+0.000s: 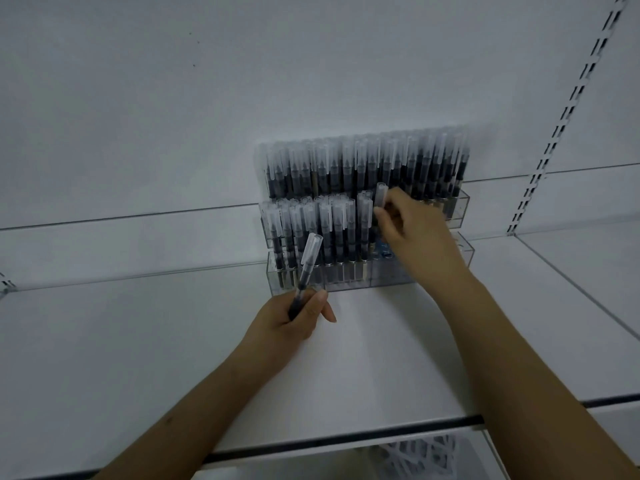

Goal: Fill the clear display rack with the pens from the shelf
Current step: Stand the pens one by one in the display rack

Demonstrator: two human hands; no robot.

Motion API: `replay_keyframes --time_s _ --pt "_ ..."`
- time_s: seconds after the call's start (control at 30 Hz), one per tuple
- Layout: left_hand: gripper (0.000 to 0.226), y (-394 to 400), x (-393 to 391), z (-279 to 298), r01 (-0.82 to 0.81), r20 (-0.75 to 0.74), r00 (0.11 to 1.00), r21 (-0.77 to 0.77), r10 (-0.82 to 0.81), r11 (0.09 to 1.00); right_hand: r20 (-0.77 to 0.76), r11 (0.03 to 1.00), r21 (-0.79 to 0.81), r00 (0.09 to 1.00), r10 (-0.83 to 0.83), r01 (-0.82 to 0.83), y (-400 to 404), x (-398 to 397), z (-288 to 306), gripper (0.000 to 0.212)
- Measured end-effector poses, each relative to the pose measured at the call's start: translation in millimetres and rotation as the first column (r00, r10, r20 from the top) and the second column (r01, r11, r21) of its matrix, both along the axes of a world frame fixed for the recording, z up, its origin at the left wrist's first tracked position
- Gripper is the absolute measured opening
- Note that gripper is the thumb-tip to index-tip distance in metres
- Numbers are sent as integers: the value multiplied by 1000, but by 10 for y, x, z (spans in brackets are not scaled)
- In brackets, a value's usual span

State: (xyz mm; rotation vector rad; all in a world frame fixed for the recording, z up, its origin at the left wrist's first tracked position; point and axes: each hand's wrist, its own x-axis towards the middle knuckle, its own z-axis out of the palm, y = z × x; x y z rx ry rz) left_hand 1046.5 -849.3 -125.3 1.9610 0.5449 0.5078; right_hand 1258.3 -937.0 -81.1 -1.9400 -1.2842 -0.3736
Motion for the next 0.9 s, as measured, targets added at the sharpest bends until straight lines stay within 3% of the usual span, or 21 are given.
replay_keyframes --time_s 0.1,0.3,0.43,0.53,0.6,0.67,0.73,0.8,0.9 --pt "37 3 2 -2 2 -2 1000 -2 -2 1000 104 997 -38 992 -66 71 36 9 -40 23" --pt "37 -4 -2 5 0 -4 1000 13 1 1000 107 972 -189 987 -118 137 29 -49 -86 22" --pt "36 1 6 3 9 0 1000 15 -9 1000 47 969 -99 974 -220 224 -31 -79 12 17" --pt "36 11 6 -8 10 0 1000 -2 -10 1000 -41 946 151 958 -282 285 -105 -150 117 20" --pt "36 16 10 -17 9 3 1000 -5 -9 1000 -24 951 278 991 -135 136 -133 -240 170 30" --pt "36 20 17 -23 11 14 1000 -11 -11 1000 -63 962 211 980 191 -174 -126 -369 179 30" --pt "34 19 16 -22 7 19 1000 -6 -7 1000 -177 913 82 896 408 -400 -58 -498 147 21" --pt "33 28 14 -32 6 14 1000 9 -6 1000 -266 864 18 830 490 -504 18 -587 91 15" --pt "27 31 19 -41 -1 1 1000 45 1 999 -362 817 79 747 557 -571 60 -632 45 20"
